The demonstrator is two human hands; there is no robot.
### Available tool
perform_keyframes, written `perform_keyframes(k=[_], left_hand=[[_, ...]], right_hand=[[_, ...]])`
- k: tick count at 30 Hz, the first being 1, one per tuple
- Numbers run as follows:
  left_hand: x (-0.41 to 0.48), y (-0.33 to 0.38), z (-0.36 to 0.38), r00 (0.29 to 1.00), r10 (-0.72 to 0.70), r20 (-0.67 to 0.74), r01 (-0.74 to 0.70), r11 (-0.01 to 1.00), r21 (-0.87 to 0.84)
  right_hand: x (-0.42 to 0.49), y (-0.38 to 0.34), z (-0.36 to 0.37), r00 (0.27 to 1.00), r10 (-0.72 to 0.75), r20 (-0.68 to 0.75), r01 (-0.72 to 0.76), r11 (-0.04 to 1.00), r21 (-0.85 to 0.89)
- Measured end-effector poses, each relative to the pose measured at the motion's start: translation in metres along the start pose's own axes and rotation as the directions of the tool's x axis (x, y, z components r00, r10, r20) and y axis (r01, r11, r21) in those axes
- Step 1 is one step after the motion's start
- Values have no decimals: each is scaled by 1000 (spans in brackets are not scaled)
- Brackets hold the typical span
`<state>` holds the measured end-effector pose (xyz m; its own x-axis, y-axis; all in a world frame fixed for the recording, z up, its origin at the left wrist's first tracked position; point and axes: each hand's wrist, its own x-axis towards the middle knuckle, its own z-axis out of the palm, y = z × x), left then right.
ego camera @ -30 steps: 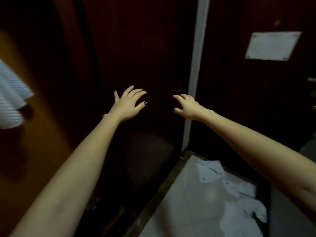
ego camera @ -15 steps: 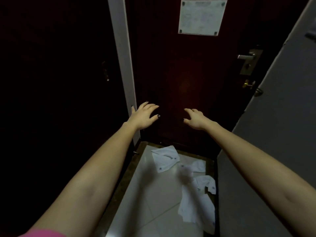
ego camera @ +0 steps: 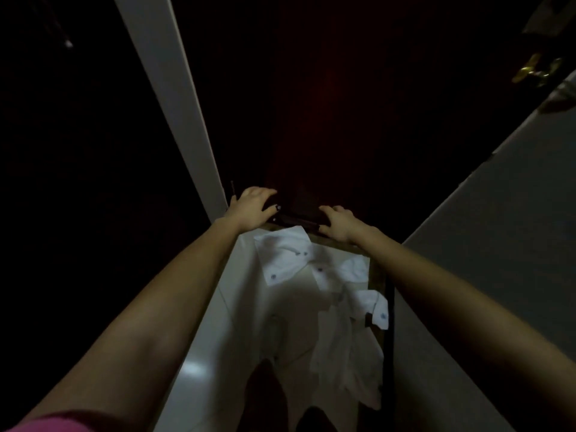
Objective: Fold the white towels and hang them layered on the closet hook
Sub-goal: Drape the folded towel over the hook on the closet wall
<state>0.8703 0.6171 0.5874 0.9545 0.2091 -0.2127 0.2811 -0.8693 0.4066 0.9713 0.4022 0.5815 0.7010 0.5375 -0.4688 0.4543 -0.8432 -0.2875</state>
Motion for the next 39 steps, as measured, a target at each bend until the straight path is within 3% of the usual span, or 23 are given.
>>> perform_keyframes(k=[8,14,18,21,26,31,34,36,39], left_hand=[[164,-114,185,999,3,34,-6,997,77],[238,-196,359,993,-12,-120,20,998,63],[267,-248,461,995,-77,-64,83,992,100],[288,-278,521,991,-135,-17,135,990,48],[344,-306,575,991,-124,-41,121,990,-77],[396,-308,600,996,-55,-71,31,950,-310],[417,-304,610,999,-12,30,21,940,-341],[423,-302,611,993,35,112,1,951,-308],[424,-299,601,994,13,108,27,932,-362]], right_hand=[[211,70,136,997,45,-64,-41,998,54],[340,128,296,1000,3,-3,-3,998,63],[398,157,399,998,2,70,-8,997,82],[435,174,446,999,-3,49,-2,995,97],[501,195,482,993,45,-110,-18,972,233],[545,202,499,978,9,-209,38,974,223],[563,205,506,968,-22,-249,79,972,221],[569,201,502,960,-14,-280,109,939,327],[567,196,479,944,-7,-329,151,897,416]])
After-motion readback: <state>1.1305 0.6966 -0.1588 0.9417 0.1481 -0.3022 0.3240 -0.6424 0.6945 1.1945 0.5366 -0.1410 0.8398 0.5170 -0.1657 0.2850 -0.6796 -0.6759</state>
